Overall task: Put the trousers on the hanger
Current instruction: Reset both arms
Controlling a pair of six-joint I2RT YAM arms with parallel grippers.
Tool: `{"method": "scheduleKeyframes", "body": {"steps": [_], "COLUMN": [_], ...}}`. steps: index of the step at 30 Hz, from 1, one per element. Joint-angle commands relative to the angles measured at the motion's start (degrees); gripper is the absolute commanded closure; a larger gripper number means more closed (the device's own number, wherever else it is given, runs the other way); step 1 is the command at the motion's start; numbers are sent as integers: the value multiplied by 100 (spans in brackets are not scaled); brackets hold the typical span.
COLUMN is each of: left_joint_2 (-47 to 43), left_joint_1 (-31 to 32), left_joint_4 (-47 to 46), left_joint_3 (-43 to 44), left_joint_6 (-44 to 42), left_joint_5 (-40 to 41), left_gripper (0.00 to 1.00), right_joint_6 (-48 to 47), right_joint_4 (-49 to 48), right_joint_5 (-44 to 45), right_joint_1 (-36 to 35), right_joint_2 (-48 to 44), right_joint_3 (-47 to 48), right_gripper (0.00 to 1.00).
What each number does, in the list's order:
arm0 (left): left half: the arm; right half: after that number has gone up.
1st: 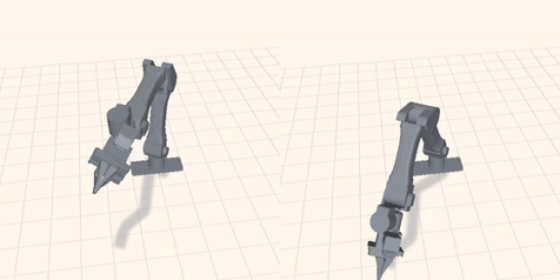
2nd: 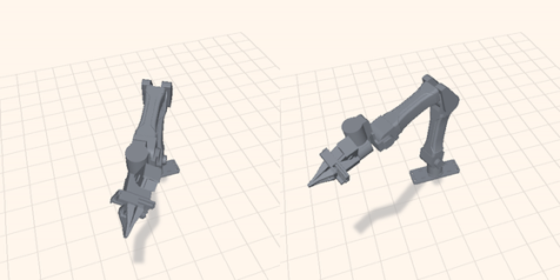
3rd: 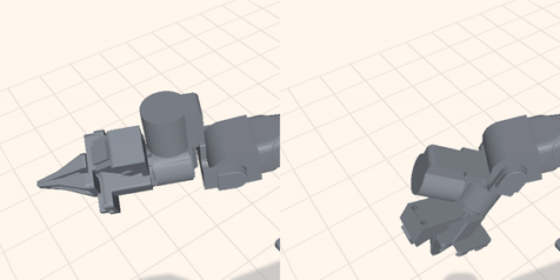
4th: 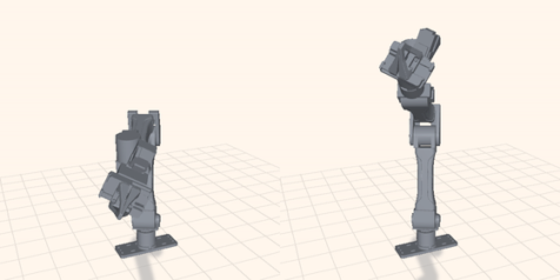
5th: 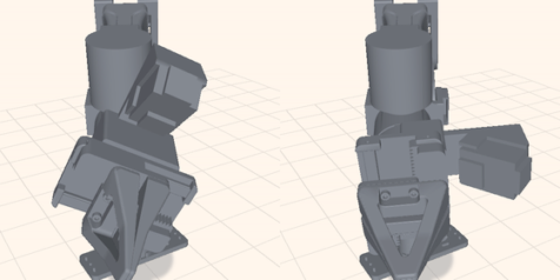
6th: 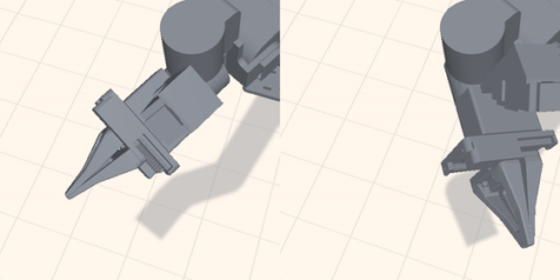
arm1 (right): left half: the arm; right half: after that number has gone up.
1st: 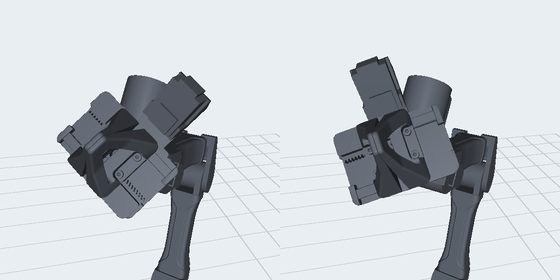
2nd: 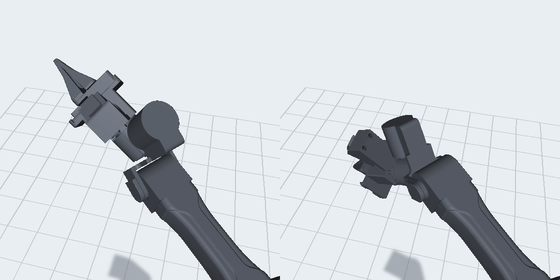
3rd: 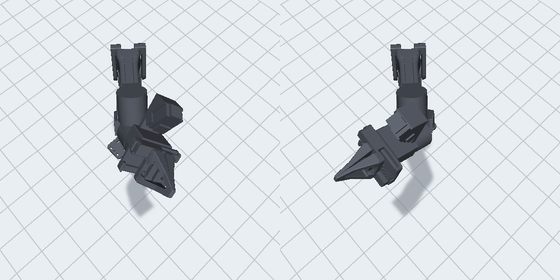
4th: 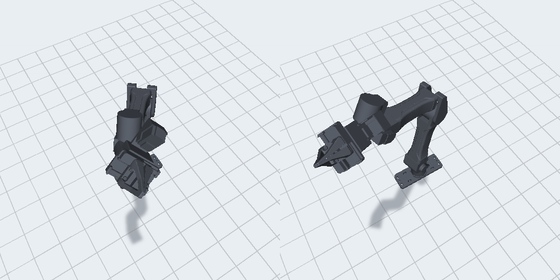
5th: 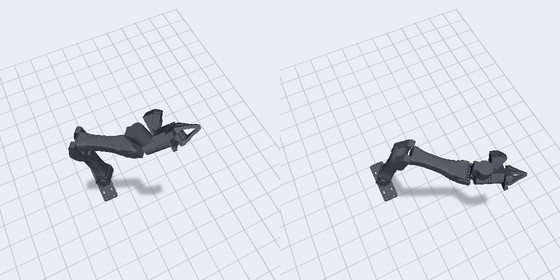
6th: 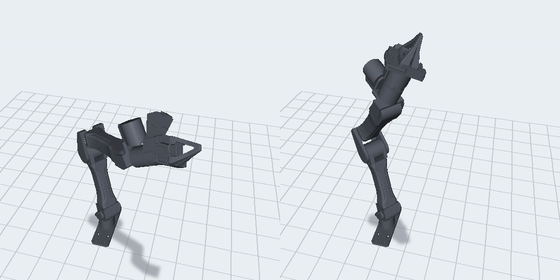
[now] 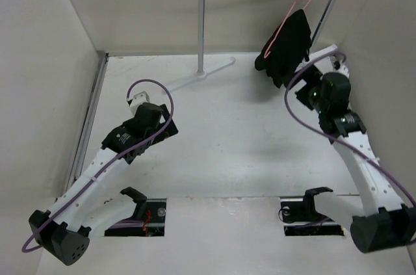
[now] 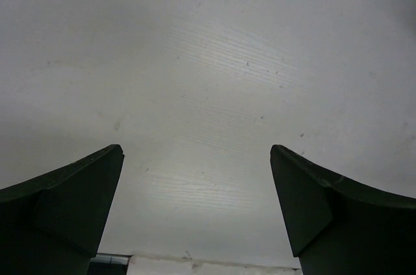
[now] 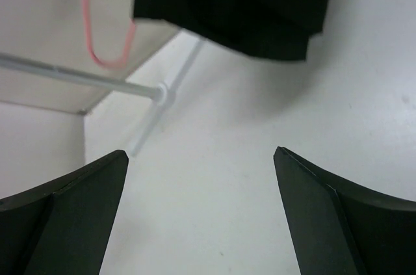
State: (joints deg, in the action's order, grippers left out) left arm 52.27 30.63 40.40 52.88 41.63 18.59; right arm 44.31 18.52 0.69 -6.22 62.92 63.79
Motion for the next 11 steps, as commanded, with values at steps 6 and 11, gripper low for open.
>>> {"method": "scheduleKeyframes", "body": {"steps": [6, 11], "left_joint_2": [-24, 283], "left_joint_1": [26, 140], "left_joint_4": [398, 302], "left_joint_3": [-270, -121], "left_joint_6": [-76, -181], "left_joint_5": [-4, -13], "left_gripper": [0, 0], "right_joint_6": [68, 209], "right_joint_4": [915, 1610], "right_joint_5": [1372, 1530], "right_joint_1": [-762, -789], "right_joint_2": [-2062, -2994], "right_joint_3": [-2255, -2643], "right_gripper": [0, 0]}}
